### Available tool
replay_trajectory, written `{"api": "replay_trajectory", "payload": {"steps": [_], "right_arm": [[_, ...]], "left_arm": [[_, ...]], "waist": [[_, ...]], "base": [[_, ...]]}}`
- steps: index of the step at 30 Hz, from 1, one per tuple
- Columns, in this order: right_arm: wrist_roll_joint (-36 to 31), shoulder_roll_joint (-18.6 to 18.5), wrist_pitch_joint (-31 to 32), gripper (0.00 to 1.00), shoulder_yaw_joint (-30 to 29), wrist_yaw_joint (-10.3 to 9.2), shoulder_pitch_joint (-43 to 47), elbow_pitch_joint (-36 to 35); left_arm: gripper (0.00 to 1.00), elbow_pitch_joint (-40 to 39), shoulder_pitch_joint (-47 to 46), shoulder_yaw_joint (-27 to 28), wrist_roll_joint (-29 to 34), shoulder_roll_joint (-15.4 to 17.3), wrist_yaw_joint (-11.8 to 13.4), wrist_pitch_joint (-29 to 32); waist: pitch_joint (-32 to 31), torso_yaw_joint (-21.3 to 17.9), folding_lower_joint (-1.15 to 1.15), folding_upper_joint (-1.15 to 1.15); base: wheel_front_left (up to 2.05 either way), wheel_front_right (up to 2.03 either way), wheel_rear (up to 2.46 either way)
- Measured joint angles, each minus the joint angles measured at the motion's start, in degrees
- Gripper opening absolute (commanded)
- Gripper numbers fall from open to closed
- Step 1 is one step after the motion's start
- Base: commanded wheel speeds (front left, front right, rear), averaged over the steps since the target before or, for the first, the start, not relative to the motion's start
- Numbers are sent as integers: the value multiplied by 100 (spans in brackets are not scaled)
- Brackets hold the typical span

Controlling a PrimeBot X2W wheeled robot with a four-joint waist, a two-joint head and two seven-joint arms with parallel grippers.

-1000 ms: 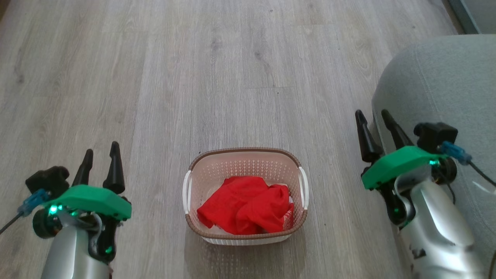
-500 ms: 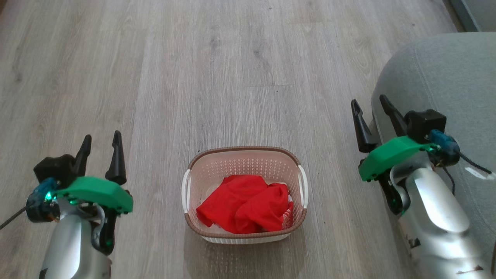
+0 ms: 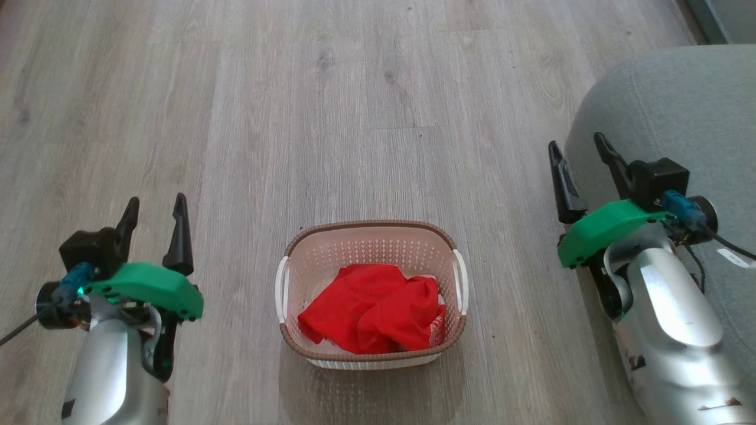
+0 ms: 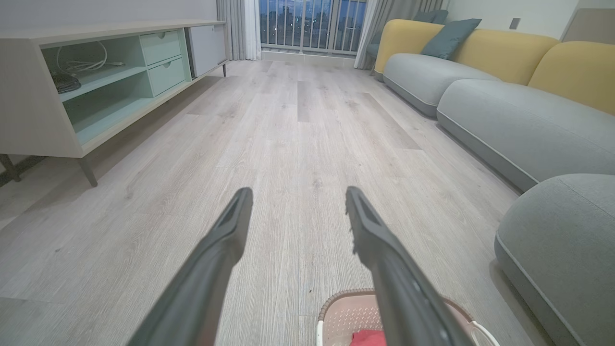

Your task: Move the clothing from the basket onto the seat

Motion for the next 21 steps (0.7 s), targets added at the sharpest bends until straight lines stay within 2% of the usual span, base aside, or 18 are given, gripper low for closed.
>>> {"api": "replay_trajectory", "payload": {"steps": [11,16,21], "right_arm": [[-77,20,-7,100,-136,0,-5,-174],[-198,56,-7,100,-134,0,-255,-403],[-314,120,-8,100,-149,0,-637,-808]], "left_arm": [[100,-29,0,-42,-8,-13,0,-1],[100,-67,-49,-80,-172,-40,0,-1],[100,-121,-339,-370,-275,-42,0,-1]], "waist": [[173,-20,-1,0],[517,-65,-1,0],[1004,-131,0,0]], "base": [[0,0,0],[0,0,0],[0,0,0]]}}
